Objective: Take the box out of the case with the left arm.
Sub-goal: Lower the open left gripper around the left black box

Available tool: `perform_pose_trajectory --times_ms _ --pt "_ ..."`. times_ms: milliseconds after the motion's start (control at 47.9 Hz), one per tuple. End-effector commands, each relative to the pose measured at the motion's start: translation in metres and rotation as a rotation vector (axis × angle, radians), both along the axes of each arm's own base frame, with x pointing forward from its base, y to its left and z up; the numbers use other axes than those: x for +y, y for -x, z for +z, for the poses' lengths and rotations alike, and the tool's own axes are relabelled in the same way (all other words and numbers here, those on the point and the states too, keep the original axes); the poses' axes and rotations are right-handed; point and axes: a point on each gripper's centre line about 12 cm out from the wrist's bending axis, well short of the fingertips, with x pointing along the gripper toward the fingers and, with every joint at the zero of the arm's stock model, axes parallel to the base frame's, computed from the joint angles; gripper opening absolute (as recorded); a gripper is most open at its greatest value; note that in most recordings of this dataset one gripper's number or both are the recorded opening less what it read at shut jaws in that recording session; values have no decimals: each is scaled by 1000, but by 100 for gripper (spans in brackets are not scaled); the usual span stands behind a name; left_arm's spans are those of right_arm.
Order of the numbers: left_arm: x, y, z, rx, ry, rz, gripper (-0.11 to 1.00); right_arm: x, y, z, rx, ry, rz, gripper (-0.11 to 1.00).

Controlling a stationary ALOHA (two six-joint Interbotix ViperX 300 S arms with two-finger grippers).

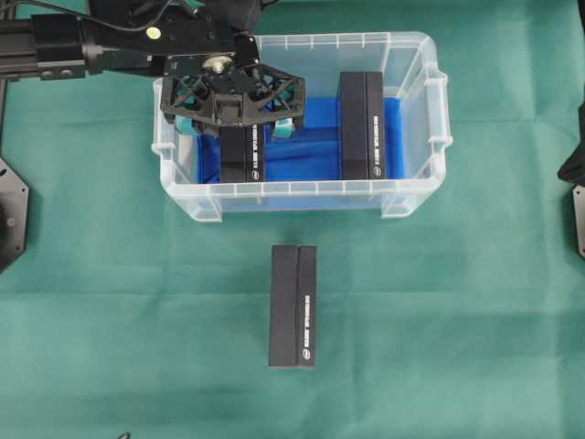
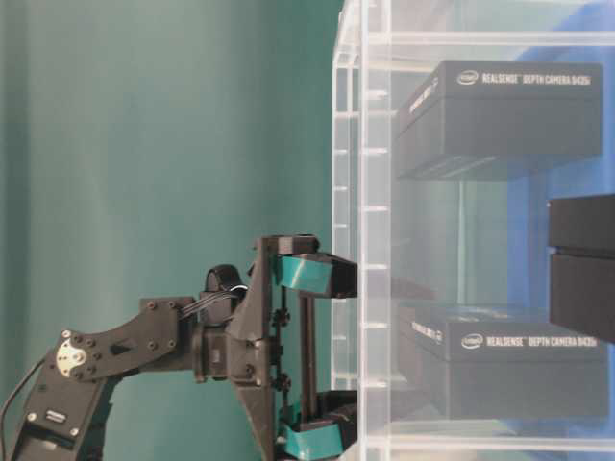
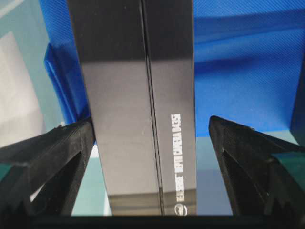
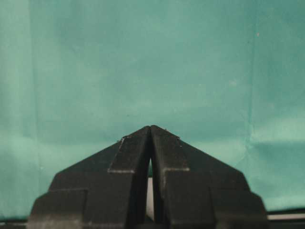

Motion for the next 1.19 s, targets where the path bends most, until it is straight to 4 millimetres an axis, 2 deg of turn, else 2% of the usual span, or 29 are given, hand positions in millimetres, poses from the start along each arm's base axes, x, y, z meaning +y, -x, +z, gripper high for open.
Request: perform_pose_trajectory --times_ms 0,585,856,898,940,1065,1170 --pt "0 -2 6 -21 -10 -5 98 0 -4 9 -28 2 -1 7" --pt "-2 3 -11 -1 -4 0 98 0 -4 9 -29 2 1 7" --pt "-1 -2 -11 -46 -13 -4 97 0 -5 10 -32 1 -2 7" --pt "-1 -4 -10 -58 -15 -1 94 0 -5 10 -32 2 -1 7" --pt "-1 -5 -9 -73 -15 10 87 0 -5 11 -34 1 -2 7" --pt "0 -8 -9 -105 -15 53 60 0 -5 12 -38 2 -2 7" --pt "-1 -8 -9 -115 -15 58 60 0 -5 13 -40 2 -3 7"
